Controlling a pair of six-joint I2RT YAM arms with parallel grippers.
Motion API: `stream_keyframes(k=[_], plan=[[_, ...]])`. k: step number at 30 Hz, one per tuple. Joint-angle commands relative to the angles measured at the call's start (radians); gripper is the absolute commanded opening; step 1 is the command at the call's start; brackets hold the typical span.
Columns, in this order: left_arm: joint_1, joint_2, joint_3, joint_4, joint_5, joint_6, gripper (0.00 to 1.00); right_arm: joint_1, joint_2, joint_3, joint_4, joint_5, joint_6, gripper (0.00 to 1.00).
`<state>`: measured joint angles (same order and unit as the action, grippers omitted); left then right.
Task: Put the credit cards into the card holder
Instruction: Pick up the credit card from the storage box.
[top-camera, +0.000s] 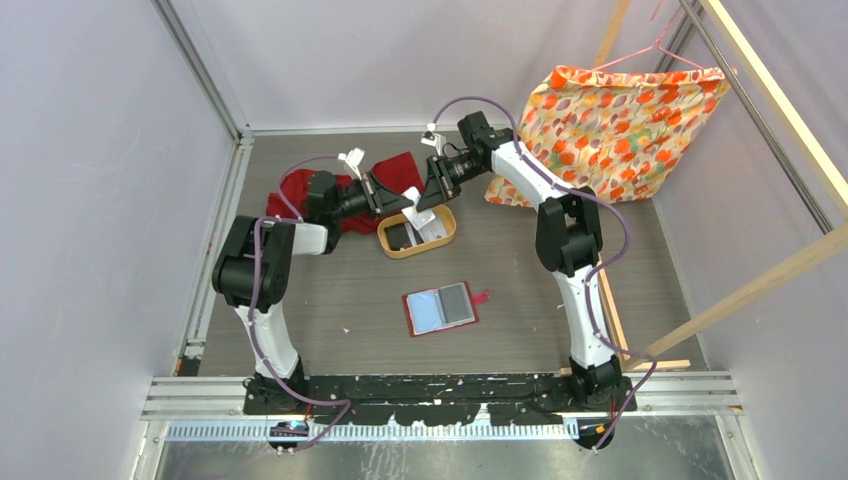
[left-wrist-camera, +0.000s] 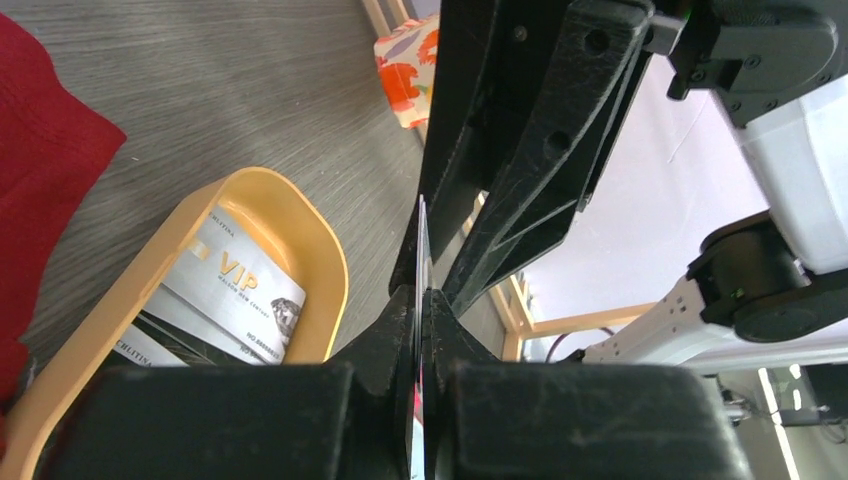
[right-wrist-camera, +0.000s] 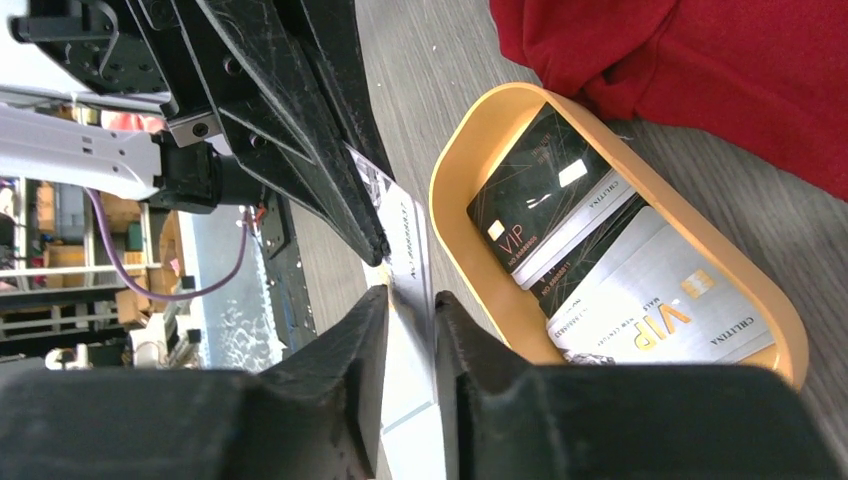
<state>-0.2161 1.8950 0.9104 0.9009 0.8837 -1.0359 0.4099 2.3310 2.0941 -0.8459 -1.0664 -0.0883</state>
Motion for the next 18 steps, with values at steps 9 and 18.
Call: stream_keyframes(k=[9,18], plan=[[0.018,-0.042,0.034,-0.112,0.082,0.207,0.00,-0.006,-0.012,0.039,-0.177,-0.044,-0.221,0.46],[0.032,-0.028,0.052,-0.010,0.187,0.214,0.00,-0.008,-0.014,0.054,-0.248,-0.029,-0.326,0.39]])
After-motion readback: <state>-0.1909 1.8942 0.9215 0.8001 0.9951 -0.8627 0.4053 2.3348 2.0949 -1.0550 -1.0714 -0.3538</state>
